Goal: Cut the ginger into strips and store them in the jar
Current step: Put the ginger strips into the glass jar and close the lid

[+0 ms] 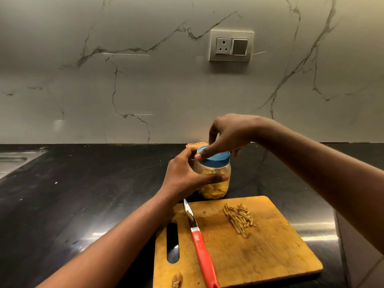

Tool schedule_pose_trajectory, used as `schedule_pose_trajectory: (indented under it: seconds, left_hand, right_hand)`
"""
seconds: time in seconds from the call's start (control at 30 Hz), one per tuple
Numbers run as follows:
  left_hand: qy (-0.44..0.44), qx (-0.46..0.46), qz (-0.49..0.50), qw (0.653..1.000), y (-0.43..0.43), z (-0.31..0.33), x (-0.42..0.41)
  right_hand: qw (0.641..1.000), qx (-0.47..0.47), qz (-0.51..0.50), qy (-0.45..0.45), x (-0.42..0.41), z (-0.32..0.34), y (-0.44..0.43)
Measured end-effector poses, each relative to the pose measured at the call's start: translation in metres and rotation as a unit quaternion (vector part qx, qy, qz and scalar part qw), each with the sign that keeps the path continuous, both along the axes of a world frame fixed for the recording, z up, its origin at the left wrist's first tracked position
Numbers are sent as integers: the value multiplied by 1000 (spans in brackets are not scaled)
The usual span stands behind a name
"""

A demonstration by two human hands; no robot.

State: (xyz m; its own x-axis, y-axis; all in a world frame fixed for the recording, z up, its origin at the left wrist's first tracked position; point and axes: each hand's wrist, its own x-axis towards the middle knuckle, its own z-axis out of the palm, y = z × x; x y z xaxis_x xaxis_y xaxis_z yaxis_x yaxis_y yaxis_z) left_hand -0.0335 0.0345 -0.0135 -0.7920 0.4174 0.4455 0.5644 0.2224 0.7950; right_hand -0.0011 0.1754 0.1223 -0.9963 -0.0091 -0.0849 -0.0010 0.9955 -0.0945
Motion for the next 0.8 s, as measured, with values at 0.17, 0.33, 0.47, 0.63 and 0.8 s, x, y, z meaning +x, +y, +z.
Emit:
schedule_pose_trajectory:
  seconds: [0.17, 0.33, 0.47, 0.63, 0.8]
  left_hand:
    - [8, 7, 23, 1000, -2, 1, 0]
    - [-9, 19, 16, 1000, -2, -2, -2]
    - [-19, 27, 13, 999, -2, -4, -4]
    - [-31, 26, 3, 999, -3, -3, -5]
    - [-42, 33, -5, 999, -4, -3, -4]
  right_hand:
    - [993, -72, 71, -60, 3, 7, 5]
    - [985, -127, 72, -96, 3, 10, 10]
    - [1000, -3, -10, -8, -2, -3, -4]
    - [991, -55, 95, -72, 6, 8, -2]
    - [1000, 8, 21, -9, 5, 1, -3]
